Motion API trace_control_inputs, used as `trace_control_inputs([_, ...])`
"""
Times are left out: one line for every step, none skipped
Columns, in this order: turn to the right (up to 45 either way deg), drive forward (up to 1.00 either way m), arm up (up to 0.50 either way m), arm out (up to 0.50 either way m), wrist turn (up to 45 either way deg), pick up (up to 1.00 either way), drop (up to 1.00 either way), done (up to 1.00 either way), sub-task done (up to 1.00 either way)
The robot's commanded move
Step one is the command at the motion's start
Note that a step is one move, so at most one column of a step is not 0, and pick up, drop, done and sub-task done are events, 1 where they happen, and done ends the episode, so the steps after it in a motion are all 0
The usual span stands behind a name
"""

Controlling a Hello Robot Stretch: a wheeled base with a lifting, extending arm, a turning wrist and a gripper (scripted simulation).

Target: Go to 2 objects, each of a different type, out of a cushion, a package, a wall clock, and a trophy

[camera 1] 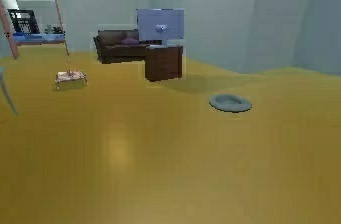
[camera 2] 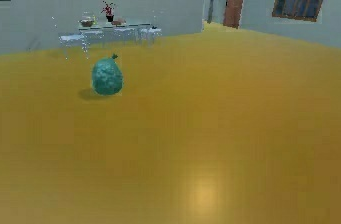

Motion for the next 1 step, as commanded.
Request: trace_control_inputs([0.0, 1.0, 0.0, 0.0, 0.0, 0.0, 0.0, 0.0, 0.0])
